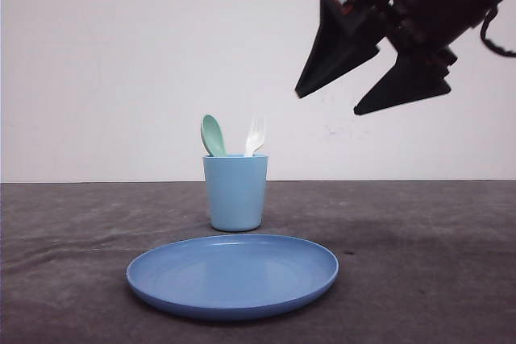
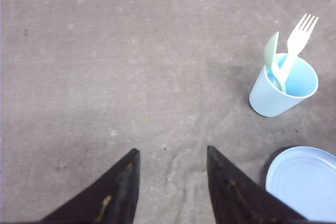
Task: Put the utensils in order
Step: 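Move the right gripper down around the rim of the blue cup, then grip the cup with the right gripper and lift it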
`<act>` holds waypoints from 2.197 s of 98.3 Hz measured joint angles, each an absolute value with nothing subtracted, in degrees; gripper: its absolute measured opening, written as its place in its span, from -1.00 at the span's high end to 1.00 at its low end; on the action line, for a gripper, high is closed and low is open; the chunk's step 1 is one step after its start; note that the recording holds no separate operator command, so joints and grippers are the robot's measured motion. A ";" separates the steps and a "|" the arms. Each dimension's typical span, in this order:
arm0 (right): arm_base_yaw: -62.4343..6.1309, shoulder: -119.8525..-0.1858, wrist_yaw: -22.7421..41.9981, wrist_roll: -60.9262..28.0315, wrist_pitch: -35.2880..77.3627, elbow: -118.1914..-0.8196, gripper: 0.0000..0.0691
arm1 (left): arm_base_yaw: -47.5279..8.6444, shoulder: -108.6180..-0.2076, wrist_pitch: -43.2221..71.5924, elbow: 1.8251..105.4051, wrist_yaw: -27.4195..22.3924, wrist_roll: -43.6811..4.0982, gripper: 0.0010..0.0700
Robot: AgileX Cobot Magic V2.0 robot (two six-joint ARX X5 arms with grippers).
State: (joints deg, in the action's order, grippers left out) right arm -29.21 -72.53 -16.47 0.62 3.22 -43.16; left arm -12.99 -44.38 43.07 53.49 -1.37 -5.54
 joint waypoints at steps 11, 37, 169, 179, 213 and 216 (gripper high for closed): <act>-29.56 -76.16 -16.47 0.99 -0.62 -43.11 -0.97 | -12.99 -44.38 43.07 53.49 -1.37 -5.54 0.35; -30.39 -86.52 -17.67 3.42 -14.22 -43.16 -0.97 | -12.99 -44.38 43.03 53.49 -1.34 -5.54 0.35; -35.42 -104.36 -13.30 3.01 -9.30 -62.65 -0.38 | -12.99 -44.38 43.07 53.49 -1.37 -5.52 0.35; -35.88 -99.53 -13.32 3.01 -6.09 -62.65 -0.38 | -12.99 -44.38 43.07 53.49 -1.37 -5.48 0.35; -40.80 -84.51 -9.96 2.98 0.47 -57.28 -0.37 | -12.99 -44.38 43.07 53.49 -1.34 -4.89 0.35; -41.36 -83.07 -9.50 2.98 0.43 -55.96 -0.37 | -12.99 -44.38 43.07 53.49 -1.34 -4.89 0.35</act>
